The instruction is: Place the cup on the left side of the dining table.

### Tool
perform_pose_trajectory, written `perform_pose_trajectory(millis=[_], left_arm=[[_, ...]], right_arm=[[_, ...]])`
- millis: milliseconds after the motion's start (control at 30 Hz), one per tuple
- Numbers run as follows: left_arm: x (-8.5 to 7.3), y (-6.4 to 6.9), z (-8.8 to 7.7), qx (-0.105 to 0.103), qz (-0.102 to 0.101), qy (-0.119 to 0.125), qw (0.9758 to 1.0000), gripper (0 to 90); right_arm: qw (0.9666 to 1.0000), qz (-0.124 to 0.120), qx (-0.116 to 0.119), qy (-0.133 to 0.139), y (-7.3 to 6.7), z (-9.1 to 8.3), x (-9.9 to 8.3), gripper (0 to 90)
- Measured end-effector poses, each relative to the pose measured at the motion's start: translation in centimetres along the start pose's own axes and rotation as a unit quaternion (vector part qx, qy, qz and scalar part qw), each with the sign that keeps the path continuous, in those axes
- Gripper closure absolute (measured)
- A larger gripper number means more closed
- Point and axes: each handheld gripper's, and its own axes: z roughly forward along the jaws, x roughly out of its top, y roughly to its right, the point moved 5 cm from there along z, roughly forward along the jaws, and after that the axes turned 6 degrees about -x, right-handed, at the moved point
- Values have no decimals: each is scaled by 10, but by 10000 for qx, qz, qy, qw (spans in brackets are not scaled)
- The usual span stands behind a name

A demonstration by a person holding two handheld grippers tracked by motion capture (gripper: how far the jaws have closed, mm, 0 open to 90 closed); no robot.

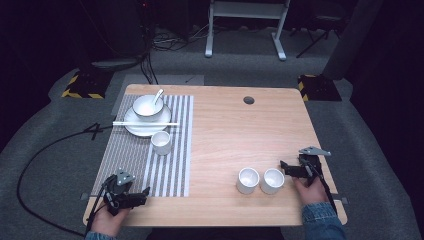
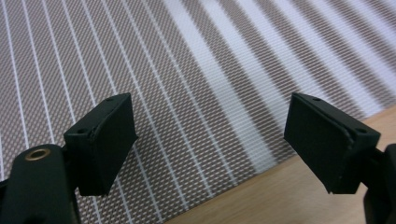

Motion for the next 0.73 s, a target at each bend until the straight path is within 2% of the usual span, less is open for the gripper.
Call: perform_pose_trajectory(millis=[133, 733], left_arm=[[-5, -2, 1, -130, -22, 319, 9994, 144], [-6, -2, 2, -156, -65, 334, 9993, 136]], right_arm=[[10000, 0, 1, 0, 0, 0, 0, 131], [10000, 1, 1, 0, 0, 0, 0, 132]])
